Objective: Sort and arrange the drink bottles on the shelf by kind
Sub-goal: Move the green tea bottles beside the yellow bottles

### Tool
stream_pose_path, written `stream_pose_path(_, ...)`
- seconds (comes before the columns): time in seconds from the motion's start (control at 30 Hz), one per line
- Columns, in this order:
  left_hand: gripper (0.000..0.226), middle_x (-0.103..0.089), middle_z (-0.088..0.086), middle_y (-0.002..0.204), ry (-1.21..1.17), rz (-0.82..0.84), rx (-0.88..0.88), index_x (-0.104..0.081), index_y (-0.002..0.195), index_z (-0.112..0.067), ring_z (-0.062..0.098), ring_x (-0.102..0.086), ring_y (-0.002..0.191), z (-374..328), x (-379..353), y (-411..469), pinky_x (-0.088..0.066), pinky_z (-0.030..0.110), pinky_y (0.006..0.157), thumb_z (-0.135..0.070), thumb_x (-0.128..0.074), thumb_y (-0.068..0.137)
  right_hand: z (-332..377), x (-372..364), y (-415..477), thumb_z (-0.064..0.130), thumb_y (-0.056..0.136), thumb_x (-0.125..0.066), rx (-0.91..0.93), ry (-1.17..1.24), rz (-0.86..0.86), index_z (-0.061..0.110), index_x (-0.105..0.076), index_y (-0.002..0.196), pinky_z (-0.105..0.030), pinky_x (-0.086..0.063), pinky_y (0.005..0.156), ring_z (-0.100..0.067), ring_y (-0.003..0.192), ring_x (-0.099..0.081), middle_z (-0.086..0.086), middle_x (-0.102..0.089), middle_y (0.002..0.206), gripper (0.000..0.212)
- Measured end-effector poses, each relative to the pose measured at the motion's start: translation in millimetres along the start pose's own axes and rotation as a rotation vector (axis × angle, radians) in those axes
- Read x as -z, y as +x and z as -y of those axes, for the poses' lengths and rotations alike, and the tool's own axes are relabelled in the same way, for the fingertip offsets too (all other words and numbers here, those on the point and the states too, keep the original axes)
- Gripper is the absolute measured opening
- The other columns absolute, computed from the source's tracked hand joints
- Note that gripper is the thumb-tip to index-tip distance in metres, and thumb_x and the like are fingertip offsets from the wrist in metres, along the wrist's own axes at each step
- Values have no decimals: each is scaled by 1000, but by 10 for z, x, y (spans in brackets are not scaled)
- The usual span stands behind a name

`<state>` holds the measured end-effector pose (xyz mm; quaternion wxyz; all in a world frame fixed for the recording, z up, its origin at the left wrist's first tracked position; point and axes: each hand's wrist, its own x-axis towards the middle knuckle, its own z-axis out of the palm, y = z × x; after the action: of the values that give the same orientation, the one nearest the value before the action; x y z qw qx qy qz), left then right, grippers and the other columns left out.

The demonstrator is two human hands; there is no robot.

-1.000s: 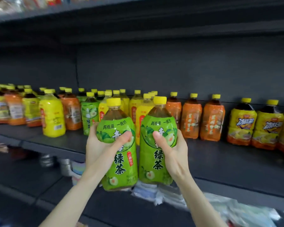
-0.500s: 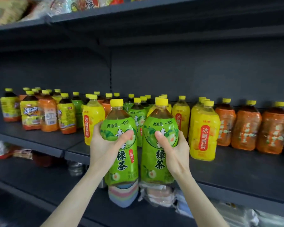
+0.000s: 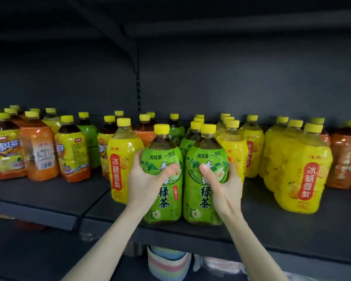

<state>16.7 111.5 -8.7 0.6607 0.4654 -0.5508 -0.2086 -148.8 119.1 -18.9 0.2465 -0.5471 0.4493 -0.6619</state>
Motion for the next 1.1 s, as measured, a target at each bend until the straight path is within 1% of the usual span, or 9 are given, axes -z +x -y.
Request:
stream_pose_path(0.1,90,-35,-37,99,-24,71,-35,-33,140,-16,-43,-31,78,130,27,101,-25,-12,65,-30,-82,65,-51,-125,-24,68,52,-68,-11,-26,-88,22,-42,133,-17,-40,86,8,99,-54,22,-57,110,97)
stream_pose_path(0.27,79,-45,-32,100,-114,160,-55,-37,127,-23,-35,-43,83,212,82,199,-33,-7,69,-27,-82,63,-86,-235,-107,67,50,-65,-10,-63,-195,40,-35,112,-12,-41,77,4,100,-55,14,-57,109,74)
stream_pose_path(0.37,84,-51,-28,102,-168,190,-55,-37,129,-22,-27,-50,87,259,99,220,-39,-2,72,-38,-80,59,-77,-266,-168,64,54,-65,22,-98,-212,33,-35,120,-1,-40,74,12,97,-55,18,-56,111,79)
stream_pose_path(0.53,65,-50,-25,102,-200,235,-63,-33,124,-22,-25,-52,86,265,142,235,-39,-2,70,-30,-73,74,-41,-305,-228,63,60,-64,28,-133,-246,27,-39,128,-3,-40,79,18,98,-55,24,-57,111,81)
stream_pose_path(0.6,68,-51,-22,105,-215,250,-51,-34,127,-21,-16,-55,92,257,137,256,-40,0,72,-40,-69,72,-38,-323,-266,63,63,-64,8,-148,-250,25,-38,134,-9,-39,84,14,105,-53,23,-56,117,85)
stream_pose_path(0.7,82,-56,-9,120,-186,264,-39,-33,136,-19,7,-58,107,278,117,290,-46,12,86,-54,-63,69,10,-348,-331,59,68,-63,-17,-182,-244,25,-38,135,-4,-35,82,21,101,-48,20,-52,120,79)
stream_pose_path(0.83,88,-52,-3,133,-126,285,-34,-27,143,-21,15,-53,118,280,137,269,-45,31,100,-61,-58,71,55,-357,-382,72,63,-51,-43,-319,-239,22,-42,138,-11,-33,81,9,96,-46,3,-42,126,90)
stream_pose_path(0.97,89,-50,-5,137,-112,322,11,-23,147,-20,11,-48,123,225,187,244,-39,26,102,-60,-58,75,73,-314,-389,77,71,-53,-36,-440,-222,22,-34,144,-35,-39,101,-15,125,-45,0,-45,140,94)
stream_pose_path(1.1,85,-51,-5,137,-59,346,39,-26,146,-20,13,-48,124,234,245,217,-39,32,105,-56,-63,79,153,-267,-473,71,75,-50,-36,-544,-183,26,-18,148,-48,-44,100,-24,122,-53,0,-53,138,91)
